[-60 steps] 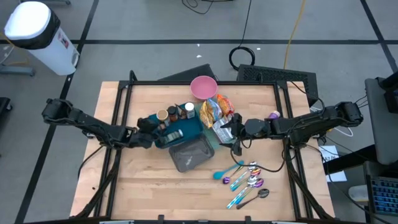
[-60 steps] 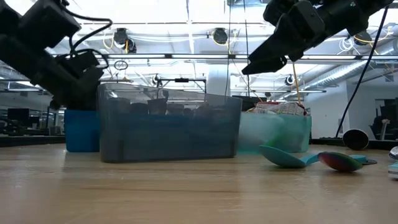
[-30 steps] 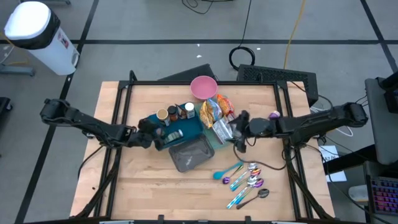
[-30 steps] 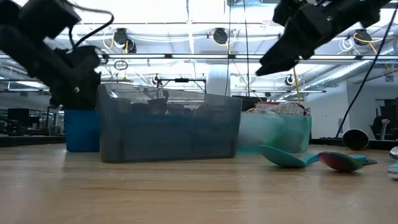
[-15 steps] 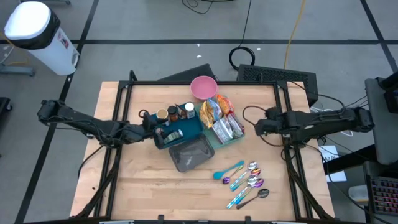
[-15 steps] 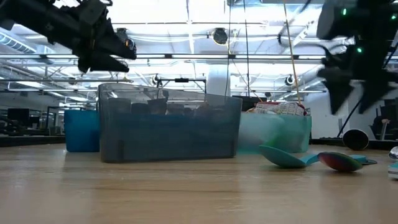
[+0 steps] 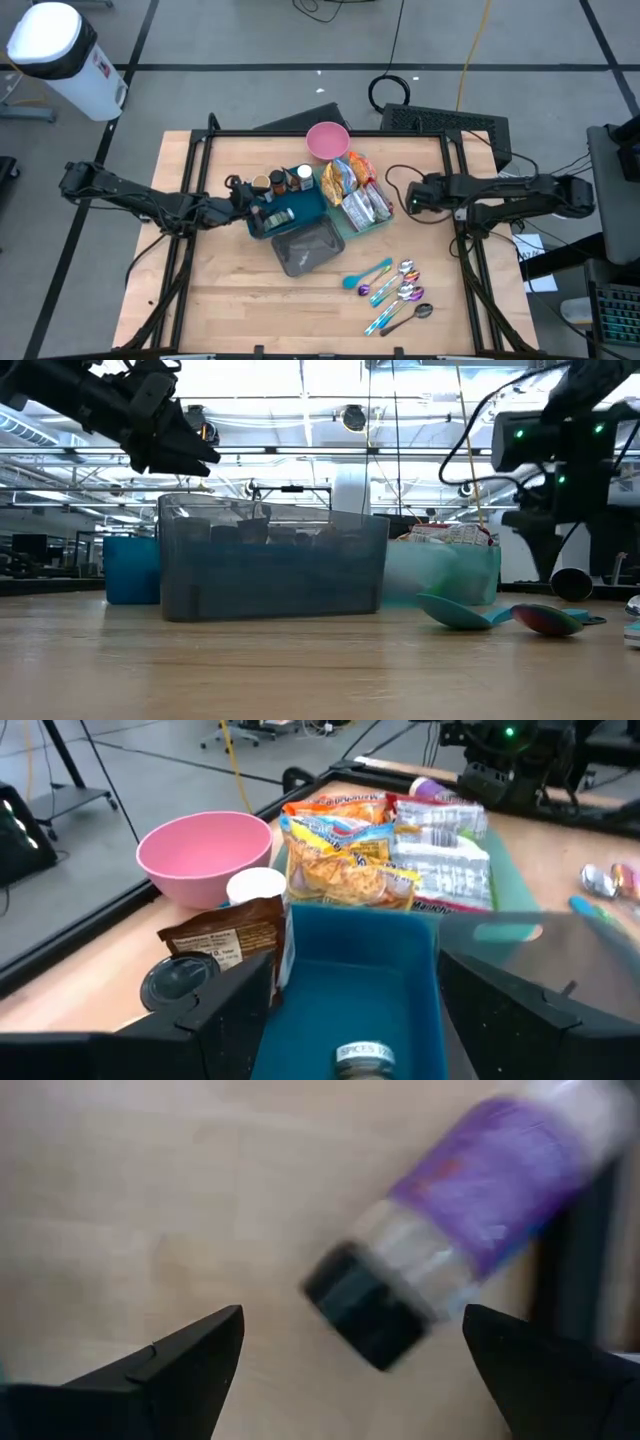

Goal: Pick & Place Food Item
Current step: Put the purple seasoning bottle into the blue bin

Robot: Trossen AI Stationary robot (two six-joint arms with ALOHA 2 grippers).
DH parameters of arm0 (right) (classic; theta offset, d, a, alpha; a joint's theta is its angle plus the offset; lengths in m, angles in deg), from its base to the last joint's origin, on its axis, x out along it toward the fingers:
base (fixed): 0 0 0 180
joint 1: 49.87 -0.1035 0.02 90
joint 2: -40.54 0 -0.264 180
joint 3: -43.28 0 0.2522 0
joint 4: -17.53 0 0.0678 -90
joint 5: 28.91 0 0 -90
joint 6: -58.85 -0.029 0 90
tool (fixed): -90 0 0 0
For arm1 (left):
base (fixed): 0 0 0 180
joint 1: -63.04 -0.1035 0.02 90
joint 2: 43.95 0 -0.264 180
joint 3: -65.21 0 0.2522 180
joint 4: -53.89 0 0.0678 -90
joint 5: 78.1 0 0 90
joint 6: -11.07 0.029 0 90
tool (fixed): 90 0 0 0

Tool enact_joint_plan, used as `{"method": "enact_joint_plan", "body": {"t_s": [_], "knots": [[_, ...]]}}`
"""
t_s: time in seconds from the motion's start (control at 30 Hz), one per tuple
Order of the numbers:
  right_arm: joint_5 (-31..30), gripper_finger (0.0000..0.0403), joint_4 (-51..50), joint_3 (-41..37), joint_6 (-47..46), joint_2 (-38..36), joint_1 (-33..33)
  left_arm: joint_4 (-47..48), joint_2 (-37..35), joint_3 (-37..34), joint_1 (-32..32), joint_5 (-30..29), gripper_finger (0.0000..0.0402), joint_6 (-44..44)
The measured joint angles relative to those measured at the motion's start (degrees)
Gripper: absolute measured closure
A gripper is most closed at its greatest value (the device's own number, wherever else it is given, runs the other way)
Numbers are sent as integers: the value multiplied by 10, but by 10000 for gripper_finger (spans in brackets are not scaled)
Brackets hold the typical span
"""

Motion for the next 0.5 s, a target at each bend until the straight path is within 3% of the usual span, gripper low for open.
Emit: {"method": "enact_joint_plan", "body": {"t_s": [0.13, 0.27, 0.5], "knots": [[31, 35, 92, -14, 39, 9, 8, 6, 0, 0, 0, -1, 111, 12], [24, 35, 191, -14, 106, 8, 9, 6, 0, 0, 0, -2, 112, 12], [-16, 35, 375, -14, 446, 8, 29, 5, 0, 0, 0, -3, 127, 12]]}}
